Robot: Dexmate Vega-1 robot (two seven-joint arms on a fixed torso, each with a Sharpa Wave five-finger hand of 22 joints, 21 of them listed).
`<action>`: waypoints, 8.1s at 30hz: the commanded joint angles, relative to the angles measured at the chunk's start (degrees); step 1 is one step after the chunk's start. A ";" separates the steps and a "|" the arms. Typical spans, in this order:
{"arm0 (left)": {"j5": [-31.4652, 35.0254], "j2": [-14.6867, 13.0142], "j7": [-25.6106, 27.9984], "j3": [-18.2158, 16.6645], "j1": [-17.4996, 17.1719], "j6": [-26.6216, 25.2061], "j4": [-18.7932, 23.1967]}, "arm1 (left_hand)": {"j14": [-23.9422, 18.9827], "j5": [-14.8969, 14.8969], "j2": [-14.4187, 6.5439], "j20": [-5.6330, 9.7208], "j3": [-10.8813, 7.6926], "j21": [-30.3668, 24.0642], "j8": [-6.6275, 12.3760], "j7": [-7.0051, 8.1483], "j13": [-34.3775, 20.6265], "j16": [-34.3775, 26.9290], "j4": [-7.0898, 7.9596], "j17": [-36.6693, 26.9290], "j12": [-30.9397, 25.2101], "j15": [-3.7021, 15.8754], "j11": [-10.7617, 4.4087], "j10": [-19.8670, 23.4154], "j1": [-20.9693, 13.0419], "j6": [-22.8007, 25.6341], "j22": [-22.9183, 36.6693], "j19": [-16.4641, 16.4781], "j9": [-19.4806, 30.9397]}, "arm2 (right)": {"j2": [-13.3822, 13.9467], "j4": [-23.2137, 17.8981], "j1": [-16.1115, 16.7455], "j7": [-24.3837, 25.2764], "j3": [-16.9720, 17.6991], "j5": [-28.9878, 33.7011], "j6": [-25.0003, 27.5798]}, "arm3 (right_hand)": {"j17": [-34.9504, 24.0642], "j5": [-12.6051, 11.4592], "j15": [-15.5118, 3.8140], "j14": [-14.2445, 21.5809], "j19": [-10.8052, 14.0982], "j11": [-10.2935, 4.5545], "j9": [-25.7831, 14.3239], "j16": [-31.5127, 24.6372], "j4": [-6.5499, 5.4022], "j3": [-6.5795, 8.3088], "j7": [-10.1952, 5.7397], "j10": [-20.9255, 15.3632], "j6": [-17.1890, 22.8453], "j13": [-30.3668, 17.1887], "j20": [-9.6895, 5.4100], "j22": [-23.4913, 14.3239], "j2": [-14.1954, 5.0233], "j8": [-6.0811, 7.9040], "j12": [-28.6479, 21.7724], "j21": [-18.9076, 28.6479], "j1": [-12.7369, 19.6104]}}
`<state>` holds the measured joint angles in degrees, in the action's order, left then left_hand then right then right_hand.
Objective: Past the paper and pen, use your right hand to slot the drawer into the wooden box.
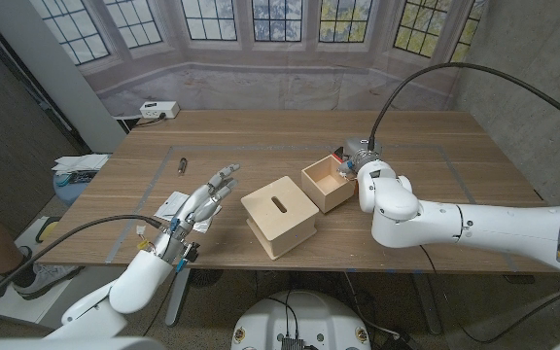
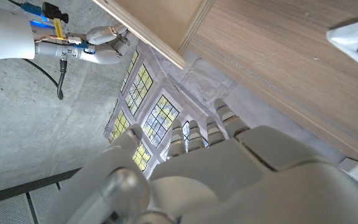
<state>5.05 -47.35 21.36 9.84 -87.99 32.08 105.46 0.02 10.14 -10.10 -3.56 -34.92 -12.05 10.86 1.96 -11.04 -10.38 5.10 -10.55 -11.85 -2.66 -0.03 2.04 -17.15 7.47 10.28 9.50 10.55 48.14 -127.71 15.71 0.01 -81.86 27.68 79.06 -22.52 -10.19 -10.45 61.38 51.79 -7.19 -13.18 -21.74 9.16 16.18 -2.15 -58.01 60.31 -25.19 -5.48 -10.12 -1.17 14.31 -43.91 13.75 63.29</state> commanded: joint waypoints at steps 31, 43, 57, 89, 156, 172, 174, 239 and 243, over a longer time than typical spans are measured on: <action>25.04 0.61 10.03 -4.40 -6.11 7.06 -7.19 | 4.74 0.16 -0.02 2.85 0.44 0.96 -1.03 3.40 -0.16 0.32 4.27 -0.09 1.25 2.35 -0.99 -6.36 5.30 -6.82 0.06 -2.62 -0.08 | 0.75 -2.63 9.23 -0.81 6.36 5.66 0.92 | -0.81 -0.24 -3.09 1.08 0.57 0.05 -0.26 0.95 0.16 -0.19 -0.73 -0.73 0.99 -0.36 0.18 -0.20 -3.77 0.02 0.09 -0.36 4.69; 27.30 -0.95 10.96 -2.83 -5.19 7.16 -8.40 | 5.98 0.22 0.07 3.51 0.57 1.07 -0.98 4.12 -0.15 0.28 4.77 -0.16 1.21 2.83 -1.88 -7.93 6.58 -8.25 0.07 -3.59 -0.13 | -0.03 -1.72 9.04 -0.36 6.58 4.86 0.92 | -1.02 -0.21 -3.08 1.23 0.60 0.03 -0.29 1.30 0.09 -0.29 -0.72 -0.73 1.12 -0.40 0.29 -0.21 -3.79 -0.09 0.21 -0.43 4.69; 27.36 -1.52 13.24 -2.57 -6.00 5.55 -9.24 | 6.19 0.28 0.04 3.61 0.60 0.97 -0.90 4.44 -0.14 0.04 4.93 -0.19 1.02 2.88 -2.64 -8.64 7.51 -9.12 0.09 -3.93 -0.16 | -0.88 0.17 8.26 -0.26 5.83 3.56 0.92 | -1.09 -0.20 -3.02 1.33 0.60 -0.03 -0.33 1.70 0.03 -0.37 -0.60 -0.74 1.02 -0.44 0.26 -0.21 -3.87 -0.26 0.32 -0.51 4.74; 26.96 -4.27 12.85 1.21 -3.76 6.17 -11.62 | 3.83 0.39 0.17 3.76 0.41 0.36 -0.32 4.19 -0.10 -0.81 4.83 -0.07 -0.29 3.63 -2.11 -6.45 9.10 -8.87 0.07 -2.90 -0.19 | -1.18 -0.67 10.46 -3.95 7.18 8.90 0.92 | -1.46 -0.14 -2.93 1.62 0.63 0.10 -0.41 2.42 -0.17 -0.73 -0.65 -0.80 1.01 -0.28 0.26 -0.21 -4.06 -0.57 0.75 -0.66 4.59; 27.06 -4.78 11.96 7.99 2.95 6.25 -14.16 | 1.13 0.68 0.37 3.52 0.32 0.22 0.64 2.20 0.02 -0.67 5.21 0.04 -1.17 4.18 -1.81 -2.08 12.82 -3.22 0.07 -2.17 -0.20 | -4.18 -1.85 11.88 -5.86 6.41 11.47 0.92 | -1.96 -0.12 -2.80 1.75 0.97 0.48 -0.52 3.67 -0.25 -1.45 -0.30 -0.57 0.84 -0.39 0.79 -0.17 -4.36 -1.12 1.43 -0.85 4.34; 26.39 -3.69 12.18 9.69 6.00 8.71 -17.36 | 0.57 0.86 -0.08 3.19 0.13 0.17 0.74 1.38 0.02 -0.75 5.43 0.01 -1.26 3.94 -1.39 -1.23 13.73 -1.94 0.09 -2.03 -0.18 | -6.25 -1.06 12.32 -9.96 6.58 15.93 0.92 | -2.10 -0.13 -2.84 1.66 0.94 0.53 -0.54 3.89 -0.28 -1.56 -0.23 -0.57 0.64 -0.59 0.87 -0.17 -4.47 -1.26 1.44 -0.92 4.23; 26.57 -3.48 12.13 10.03 6.62 9.05 -17.66 | 0.49 0.88 -0.11 3.21 0.10 0.14 0.75 1.47 0.02 -0.76 5.44 0.01 -1.30 3.90 -1.32 -1.04 13.84 -1.78 0.09 -1.94 -0.18 | -6.43 -0.96 12.33 -10.46 6.51 16.45 0.92 | -2.13 -0.13 -2.77 1.66 0.92 0.48 -0.54 3.92 -0.30 -1.59 -0.18 -0.48 0.57 -0.57 0.88 -0.17 -4.49 -1.30 1.51 -0.94 4.18; 27.07 -0.88 10.71 14.40 14.06 11.17 -21.63 | -0.54 1.00 -0.24 3.17 -1.17 0.15 0.39 1.05 0.04 -0.56 5.02 0.18 -1.06 3.78 -1.33 0.35 14.95 0.22 0.03 -1.58 -0.17 | -8.68 -2.36 11.78 -27.87 9.10 24.93 0.92 | -1.34 0.08 -0.51 -4.38 -1.62 3.93 -0.37 7.57 -2.25 -3.64 2.50 6.06 -6.44 2.61 3.40 -0.05 -5.13 -3.56 7.16 -2.12 -1.39; 27.09 -0.90 10.62 14.50 14.31 11.23 -21.83 | -0.59 0.99 -0.23 3.15 -1.29 0.15 0.34 1.06 0.04 -0.54 4.97 0.20 -1.04 3.80 -1.36 0.40 14.92 0.21 0.03 -1.55 -0.17 | -8.64 -2.74 11.36 -29.35 9.22 25.22 0.92 | -1.30 0.05 -0.32 -4.67 -1.87 4.06 -0.33 7.67 -2.27 -3.68 2.61 6.46 -7.08 2.92 3.62 -0.04 -5.21 -3.66 7.63 -2.21 -1.62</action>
<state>32.16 -48.55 32.20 23.87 -74.74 42.84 84.49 -0.21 10.81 -10.47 -0.42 -35.65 -11.72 11.07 2.87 -10.95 -10.92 10.03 -10.41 -12.74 1.02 -1.44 1.85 -2.63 7.38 10.12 7.58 10.42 39.70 -129.76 27.60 -25.70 -73.33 51.97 79.98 -23.66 -9.96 -8.89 56.89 49.99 -3.40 -13.53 -14.16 7.11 12.56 0.35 -51.94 53.64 -22.29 -2.14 -10.15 -6.45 10.98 -36.54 11.65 61.88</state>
